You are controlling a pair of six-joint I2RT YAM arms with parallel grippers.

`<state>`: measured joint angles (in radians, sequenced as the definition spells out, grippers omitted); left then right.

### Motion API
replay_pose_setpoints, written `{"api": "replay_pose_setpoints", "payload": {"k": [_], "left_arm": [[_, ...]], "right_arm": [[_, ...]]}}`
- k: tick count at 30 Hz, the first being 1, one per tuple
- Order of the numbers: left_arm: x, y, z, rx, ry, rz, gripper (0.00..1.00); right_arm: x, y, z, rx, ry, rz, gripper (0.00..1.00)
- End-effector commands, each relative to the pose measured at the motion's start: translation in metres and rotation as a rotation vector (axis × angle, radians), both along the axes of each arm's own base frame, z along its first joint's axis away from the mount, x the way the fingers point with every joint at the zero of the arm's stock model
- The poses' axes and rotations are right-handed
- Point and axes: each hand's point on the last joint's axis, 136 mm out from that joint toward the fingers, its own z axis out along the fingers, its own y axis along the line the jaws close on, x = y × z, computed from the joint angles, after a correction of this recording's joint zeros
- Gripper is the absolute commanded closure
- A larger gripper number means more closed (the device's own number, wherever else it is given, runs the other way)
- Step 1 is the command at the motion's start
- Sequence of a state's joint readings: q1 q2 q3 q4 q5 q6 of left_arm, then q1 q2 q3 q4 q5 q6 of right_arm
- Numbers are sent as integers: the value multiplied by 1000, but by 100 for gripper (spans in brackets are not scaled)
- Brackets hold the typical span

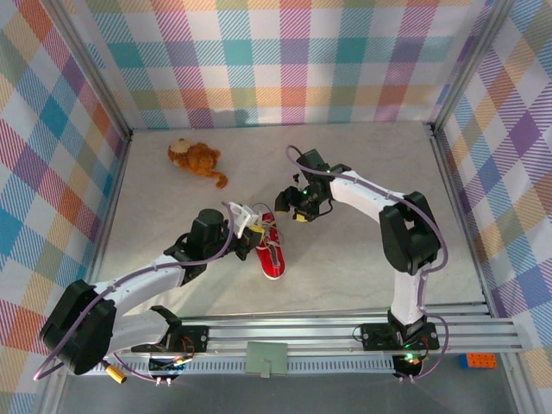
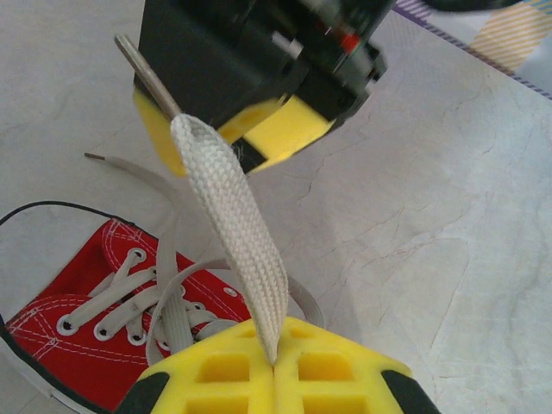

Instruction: Tie the shoes

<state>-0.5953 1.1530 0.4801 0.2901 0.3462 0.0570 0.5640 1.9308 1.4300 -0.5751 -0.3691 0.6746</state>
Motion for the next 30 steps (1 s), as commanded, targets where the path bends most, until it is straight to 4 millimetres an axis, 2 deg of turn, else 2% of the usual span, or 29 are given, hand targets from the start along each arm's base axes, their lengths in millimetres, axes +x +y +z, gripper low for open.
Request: {"api": "replay_pose_setpoints", "payload": {"k": [1, 5, 10, 19, 22, 24, 26, 28, 29, 30], "left_arm": [[-5, 0, 2, -4, -10, -7, 100], [-6, -1, 0, -6, -2, -16, 100], [-8, -1, -4, -2, 3, -20, 100], [-8, -1, -7, -1, 4, -24, 100], [-7, -1, -5, -2, 0, -22, 100], [-8, -1, -1, -5, -4, -24, 100], [-9, -1, 1, 0, -2, -26, 100], [-12, 2, 2, 11, 7, -26, 100], [-15, 5, 4, 17, 8, -21, 100], [-17, 8, 7, 22, 6, -16, 100]], "right_arm": [[10, 18, 3, 83, 29, -48, 38], [14, 25, -11, 108, 64, -79, 38], [12, 22, -27, 98, 113, -135, 37], [10, 29, -46, 124, 181, -184, 37], [12, 31, -50, 129, 185, -192, 40], [15, 33, -52, 136, 179, -196, 47], [19, 36, -53, 158, 179, -190, 73], [24, 32, -53, 171, 169, -197, 93], [28, 28, -50, 177, 150, -204, 99], [31, 24, -46, 181, 124, -210, 100]]}}
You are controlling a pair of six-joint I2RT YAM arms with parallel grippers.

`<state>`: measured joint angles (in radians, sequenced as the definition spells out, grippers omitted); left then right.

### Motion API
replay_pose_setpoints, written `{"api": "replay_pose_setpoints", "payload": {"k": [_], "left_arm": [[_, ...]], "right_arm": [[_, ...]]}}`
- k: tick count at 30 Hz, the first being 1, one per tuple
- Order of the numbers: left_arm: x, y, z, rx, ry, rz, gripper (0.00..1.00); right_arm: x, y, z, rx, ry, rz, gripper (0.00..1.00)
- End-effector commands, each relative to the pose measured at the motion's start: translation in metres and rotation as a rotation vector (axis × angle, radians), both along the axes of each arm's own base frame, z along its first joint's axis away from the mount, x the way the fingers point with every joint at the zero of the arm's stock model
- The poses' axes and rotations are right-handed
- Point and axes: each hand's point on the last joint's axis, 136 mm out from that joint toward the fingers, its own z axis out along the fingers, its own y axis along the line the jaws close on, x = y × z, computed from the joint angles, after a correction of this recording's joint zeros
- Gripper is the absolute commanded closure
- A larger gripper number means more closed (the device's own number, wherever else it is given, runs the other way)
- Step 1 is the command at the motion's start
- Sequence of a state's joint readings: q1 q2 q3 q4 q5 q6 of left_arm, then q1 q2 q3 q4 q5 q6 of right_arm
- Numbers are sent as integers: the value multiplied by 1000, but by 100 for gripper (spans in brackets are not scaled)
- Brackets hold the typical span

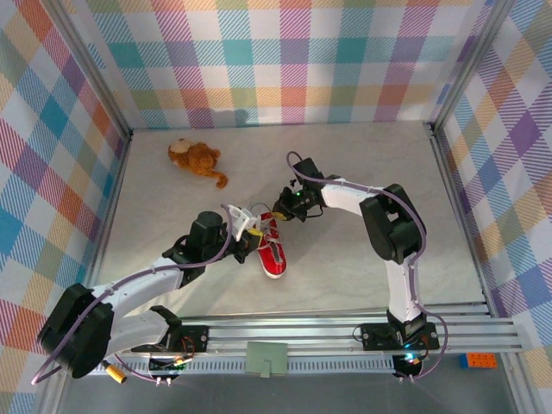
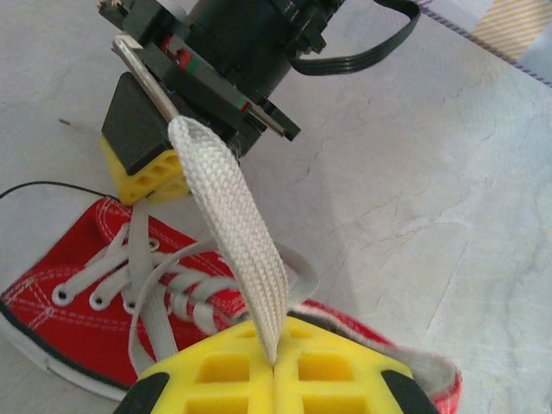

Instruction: Tie the shoes

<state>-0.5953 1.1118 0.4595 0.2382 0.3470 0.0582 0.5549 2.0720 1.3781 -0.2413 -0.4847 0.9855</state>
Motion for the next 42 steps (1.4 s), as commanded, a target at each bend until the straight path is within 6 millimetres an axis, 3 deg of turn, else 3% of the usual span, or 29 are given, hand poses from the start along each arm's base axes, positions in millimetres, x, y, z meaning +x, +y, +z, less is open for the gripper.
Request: {"api": "replay_pose_setpoints", "payload": {"k": [1, 8, 14, 19, 23, 26, 30, 35, 42], "left_arm": [[-11, 5, 17, 7, -25, -12, 100], [-29, 27, 40, 23, -60, 21, 100], [-32, 48, 35, 76, -22, 112, 100], [-27, 74, 29, 138, 53, 273, 100], [-21, 100, 29, 180, 102, 441, 100], [-17, 142, 27, 224, 161, 705, 100], [-30, 206, 27, 265, 239, 1095, 100], [-47, 235, 3, 263, 405, 1288, 100], [-56, 235, -45, 334, 643, 1327, 100]], "right_arm": [[8, -13, -1, 0, -42, -26, 100], [19, -46, 49, -51, -265, -67, 100], [13, -68, 69, -114, -367, -83, 100], [10, -88, 92, -171, -504, -76, 100], [7, -94, 98, -218, -540, -34, 100], [6, -101, 93, -264, -549, -18, 100], [5, -113, 90, -332, -579, -4, 100], [4, -134, 84, -441, -617, 26, 100], [8, -163, 93, -551, -686, 41, 100]]}}
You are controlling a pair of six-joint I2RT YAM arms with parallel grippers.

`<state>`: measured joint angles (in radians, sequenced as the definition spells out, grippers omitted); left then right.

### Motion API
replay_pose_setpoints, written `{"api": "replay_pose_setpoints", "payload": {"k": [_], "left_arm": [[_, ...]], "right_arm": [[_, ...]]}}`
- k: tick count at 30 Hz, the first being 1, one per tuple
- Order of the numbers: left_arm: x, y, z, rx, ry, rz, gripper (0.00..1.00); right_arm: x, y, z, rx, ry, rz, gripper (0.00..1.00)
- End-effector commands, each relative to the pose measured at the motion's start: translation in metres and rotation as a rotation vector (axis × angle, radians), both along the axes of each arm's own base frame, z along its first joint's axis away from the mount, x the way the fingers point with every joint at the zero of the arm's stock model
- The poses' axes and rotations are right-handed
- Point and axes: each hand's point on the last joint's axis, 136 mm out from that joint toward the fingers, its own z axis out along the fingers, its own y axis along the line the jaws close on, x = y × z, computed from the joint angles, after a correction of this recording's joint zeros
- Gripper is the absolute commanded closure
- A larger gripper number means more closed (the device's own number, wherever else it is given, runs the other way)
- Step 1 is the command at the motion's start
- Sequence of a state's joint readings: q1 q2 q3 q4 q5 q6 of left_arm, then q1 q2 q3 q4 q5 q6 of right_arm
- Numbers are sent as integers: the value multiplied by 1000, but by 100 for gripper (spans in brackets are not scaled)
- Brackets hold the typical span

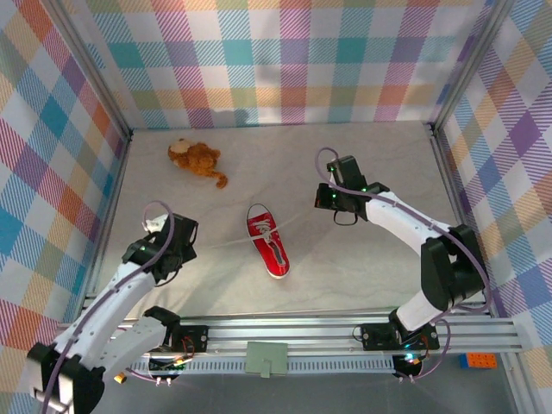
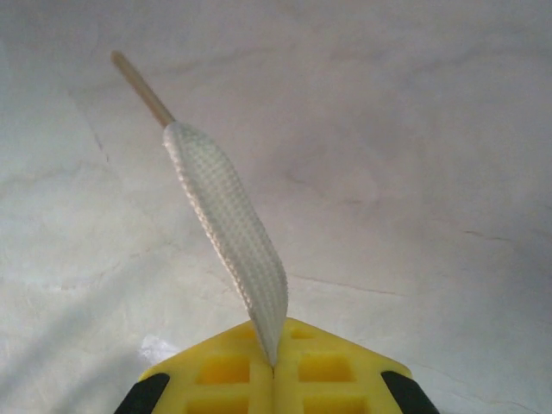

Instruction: Tie the shoes

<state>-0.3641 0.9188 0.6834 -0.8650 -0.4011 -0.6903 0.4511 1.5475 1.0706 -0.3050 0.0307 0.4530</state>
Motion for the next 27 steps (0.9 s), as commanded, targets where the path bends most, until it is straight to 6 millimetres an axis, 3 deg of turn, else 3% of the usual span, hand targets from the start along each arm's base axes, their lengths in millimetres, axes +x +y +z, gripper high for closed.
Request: {"api": "replay_pose_setpoints", "payload": {"k": [1, 12, 19, 23, 27], "left_arm": [[-16, 3, -21, -21, 103, 59, 100], [-18, 13, -29, -26, 132, 85, 100], [13, 16, -11, -6, 116, 41, 100], [22, 22, -4, 24, 123, 36, 100], [16, 27, -9, 18, 134, 53, 100]], "right_arm": [[2, -22, 15, -103, -79, 10, 100], [5, -64, 20, -216, -101, -34, 100], [-7, -86, 64, -286, -212, -49, 100], [-13, -78, 76, -253, -234, -7, 100], [-11, -69, 73, -238, -235, 43, 100]]}}
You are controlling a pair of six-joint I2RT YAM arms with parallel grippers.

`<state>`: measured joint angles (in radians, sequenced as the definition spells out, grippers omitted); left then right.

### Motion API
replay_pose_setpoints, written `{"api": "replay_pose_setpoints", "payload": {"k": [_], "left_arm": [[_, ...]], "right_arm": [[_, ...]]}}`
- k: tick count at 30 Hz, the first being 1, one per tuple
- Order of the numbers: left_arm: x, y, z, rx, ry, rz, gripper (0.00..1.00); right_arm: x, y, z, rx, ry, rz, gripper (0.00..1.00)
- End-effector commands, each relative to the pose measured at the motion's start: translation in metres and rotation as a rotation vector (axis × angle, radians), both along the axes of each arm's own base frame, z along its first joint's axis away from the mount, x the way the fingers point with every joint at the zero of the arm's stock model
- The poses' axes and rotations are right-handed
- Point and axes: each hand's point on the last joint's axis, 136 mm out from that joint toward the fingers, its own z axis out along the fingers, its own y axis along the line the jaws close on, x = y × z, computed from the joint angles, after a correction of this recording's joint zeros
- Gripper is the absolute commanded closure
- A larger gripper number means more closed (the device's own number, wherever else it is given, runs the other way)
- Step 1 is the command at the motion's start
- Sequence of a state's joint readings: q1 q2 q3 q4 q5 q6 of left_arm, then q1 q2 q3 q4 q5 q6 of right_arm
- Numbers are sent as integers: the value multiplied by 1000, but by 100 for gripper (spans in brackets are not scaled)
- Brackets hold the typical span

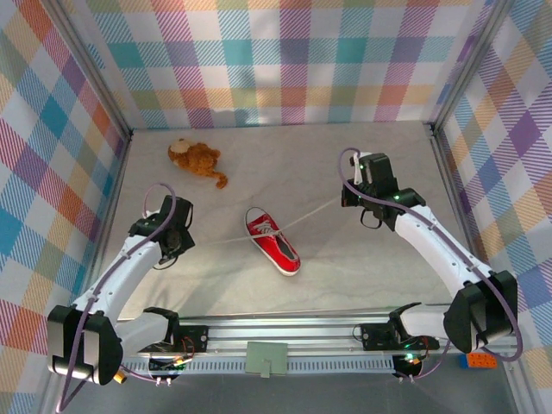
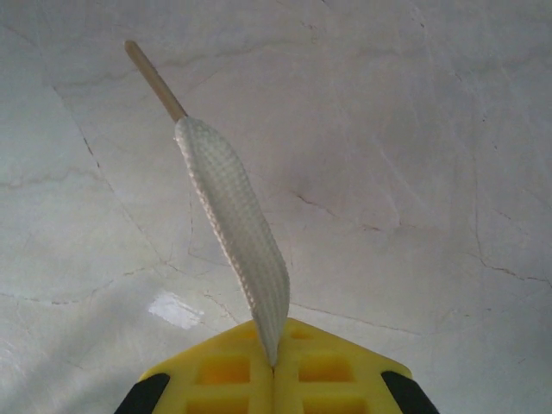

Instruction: Tie the shoes

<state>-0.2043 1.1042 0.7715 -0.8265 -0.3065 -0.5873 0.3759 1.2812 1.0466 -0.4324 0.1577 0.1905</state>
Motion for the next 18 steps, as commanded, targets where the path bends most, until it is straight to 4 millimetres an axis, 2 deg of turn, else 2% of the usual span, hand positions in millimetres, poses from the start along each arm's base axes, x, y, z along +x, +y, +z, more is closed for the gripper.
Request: {"api": "replay_pose_setpoints", "payload": {"k": [1, 8, 12, 18], "left_arm": [[-11, 16, -3, 44, 37, 24, 100], [-18, 20, -8, 35, 52, 37, 100], [-25, 23, -13, 53, 100, 37, 100], [-27, 25, -13, 56, 95, 52, 100]], "right_arm": [[8, -3, 1, -42, -11, 26, 100], [21, 11, -5, -73, 23, 105, 100], [33, 13, -30, -135, 103, 125, 100], [58, 0, -64, -275, 166, 89, 100]]}}
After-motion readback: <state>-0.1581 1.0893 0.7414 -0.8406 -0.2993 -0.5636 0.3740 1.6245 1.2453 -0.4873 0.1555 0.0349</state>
